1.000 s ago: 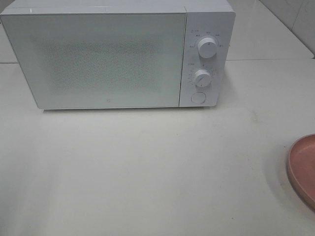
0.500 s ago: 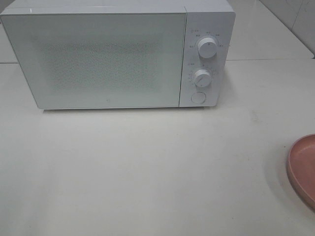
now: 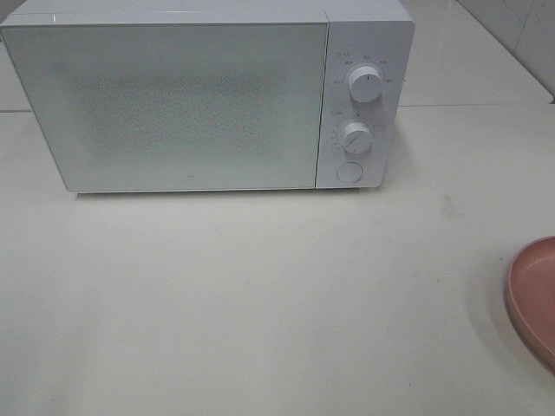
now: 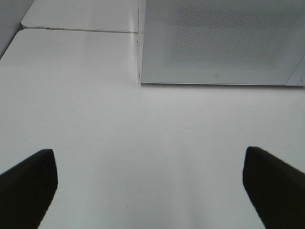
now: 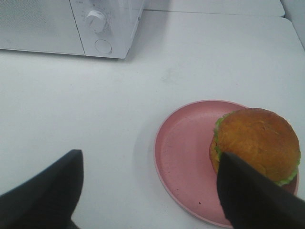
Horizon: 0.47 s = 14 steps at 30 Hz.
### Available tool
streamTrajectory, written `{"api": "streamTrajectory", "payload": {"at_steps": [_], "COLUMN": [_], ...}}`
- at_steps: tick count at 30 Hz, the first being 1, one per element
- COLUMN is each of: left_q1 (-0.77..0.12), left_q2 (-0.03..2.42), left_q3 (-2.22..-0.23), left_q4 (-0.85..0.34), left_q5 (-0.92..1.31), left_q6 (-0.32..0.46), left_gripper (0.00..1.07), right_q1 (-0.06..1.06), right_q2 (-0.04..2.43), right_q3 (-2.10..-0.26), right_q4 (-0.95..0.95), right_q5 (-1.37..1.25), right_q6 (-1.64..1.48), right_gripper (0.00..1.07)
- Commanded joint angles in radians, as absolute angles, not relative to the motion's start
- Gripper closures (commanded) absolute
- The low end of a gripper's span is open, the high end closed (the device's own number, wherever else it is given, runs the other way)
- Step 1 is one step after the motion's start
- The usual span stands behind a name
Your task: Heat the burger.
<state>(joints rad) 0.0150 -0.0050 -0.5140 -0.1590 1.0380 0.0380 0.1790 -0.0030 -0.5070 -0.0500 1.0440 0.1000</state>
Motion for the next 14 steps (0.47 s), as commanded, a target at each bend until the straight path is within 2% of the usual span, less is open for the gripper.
{"api": "streamTrajectory", "payload": {"at_steps": [1,14], "left_q1": [0.017,0.017], "left_q2": [-0.032,-0.032], "left_q3": [-0.511,-0.511], "left_q4": [-0.164,-0.164], "left_q5": [1.03,1.03], "left_q6": [0.041,0.041], "left_gripper": [0.08,0.08], "right_q1": [0.173,0.173], "right_q2": [-0.03,-0.03], "right_q3": [-0.505,-0.505], "right_q4": [-0.054,-0.054], "right_q5": [1.038,1.038], "right_q6": [0.092,0.092], "right_gripper": [0.32,0.32]}}
